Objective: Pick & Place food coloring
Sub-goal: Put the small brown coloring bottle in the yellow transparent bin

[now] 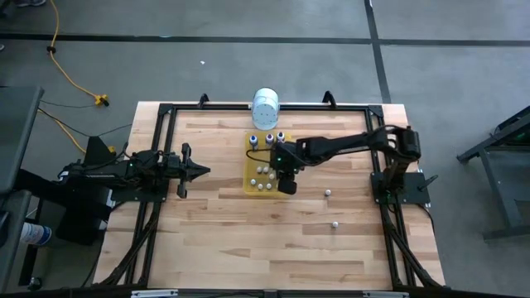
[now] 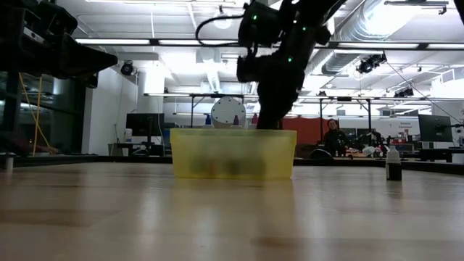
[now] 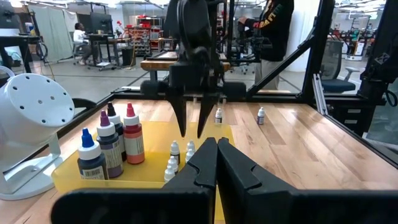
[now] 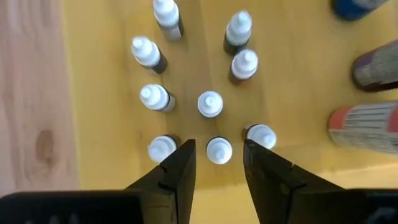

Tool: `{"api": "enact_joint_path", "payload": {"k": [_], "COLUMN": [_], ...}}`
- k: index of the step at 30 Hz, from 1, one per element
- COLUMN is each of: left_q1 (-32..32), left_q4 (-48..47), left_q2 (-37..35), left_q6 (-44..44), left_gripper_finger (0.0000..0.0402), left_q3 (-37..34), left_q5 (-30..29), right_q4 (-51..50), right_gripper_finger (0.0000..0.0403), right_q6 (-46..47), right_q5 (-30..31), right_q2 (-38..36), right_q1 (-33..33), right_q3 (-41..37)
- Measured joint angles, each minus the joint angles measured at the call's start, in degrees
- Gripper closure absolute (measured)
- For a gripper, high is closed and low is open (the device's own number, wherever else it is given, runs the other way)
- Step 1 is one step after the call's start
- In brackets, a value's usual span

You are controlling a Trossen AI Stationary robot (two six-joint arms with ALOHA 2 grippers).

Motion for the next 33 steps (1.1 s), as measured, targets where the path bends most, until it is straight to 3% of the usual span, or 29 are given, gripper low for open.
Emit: {"api": "enact_joint_path", "payload": {"k": [24, 29, 33], "left_q1": [0.0, 0.0, 0.0], "left_q4": [0.0, 0.0, 0.0], "left_q2": [0.0, 0.0, 0.0], "left_q6": [0.0, 0.0, 0.0], "left_gripper_finger": [0.0401, 0.0401, 0.0401], "left_q3": [0.0, 0.0, 0.0], "left_q5": [0.0, 0.0, 0.0], "right_q4": [-17.5, -12.2, -7.4], "right_gripper_finger": [0.0279, 0.0272, 0.0243], "right_q6": [-3.5, -5.3, -1.8], "right_q5": [-0.1, -1.6, -2.1], "right_q2": [-12.8, -19.7, -27.3], "right_q1": [0.7, 1.9, 4.0], "right_q3": [-0.1, -8.9, -18.6]}}
